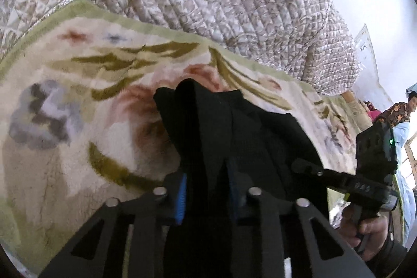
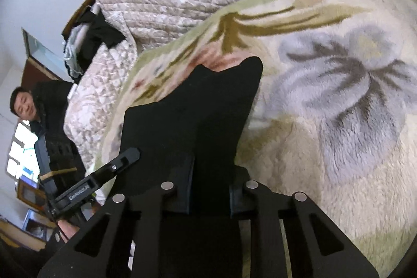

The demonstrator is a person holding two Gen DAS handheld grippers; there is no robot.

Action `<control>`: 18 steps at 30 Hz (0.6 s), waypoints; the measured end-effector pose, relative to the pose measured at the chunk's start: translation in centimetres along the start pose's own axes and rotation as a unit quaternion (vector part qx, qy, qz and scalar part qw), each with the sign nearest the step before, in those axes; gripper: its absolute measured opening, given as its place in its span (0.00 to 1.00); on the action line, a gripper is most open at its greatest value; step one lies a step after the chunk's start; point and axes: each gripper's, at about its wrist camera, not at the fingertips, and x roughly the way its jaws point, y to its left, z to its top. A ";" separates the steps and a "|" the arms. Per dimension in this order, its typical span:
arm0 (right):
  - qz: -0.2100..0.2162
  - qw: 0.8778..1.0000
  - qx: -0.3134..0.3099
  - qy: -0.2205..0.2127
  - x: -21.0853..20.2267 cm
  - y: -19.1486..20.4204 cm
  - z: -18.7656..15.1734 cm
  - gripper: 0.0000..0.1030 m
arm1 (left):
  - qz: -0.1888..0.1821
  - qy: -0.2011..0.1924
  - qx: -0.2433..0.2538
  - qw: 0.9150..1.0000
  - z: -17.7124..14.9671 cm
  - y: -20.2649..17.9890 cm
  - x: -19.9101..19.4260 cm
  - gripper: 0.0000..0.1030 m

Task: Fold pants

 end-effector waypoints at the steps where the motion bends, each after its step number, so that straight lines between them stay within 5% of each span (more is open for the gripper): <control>1: -0.002 1.000 -0.005 -0.001 -0.2 0.4 0.1 0.16 | 0.000 0.000 0.004 1.000 0.4 -0.3 -0.2 0.22; 10: 0.025 0.998 -0.050 -0.023 -1.2 5.0 4.0 0.16 | -0.001 -0.014 0.020 1.000 6.1 -0.4 -1.9 0.22; 18: 0.020 0.997 -0.074 -0.014 4.5 7.0 11.4 0.16 | 0.037 -0.015 0.033 0.999 13.6 3.1 2.3 0.22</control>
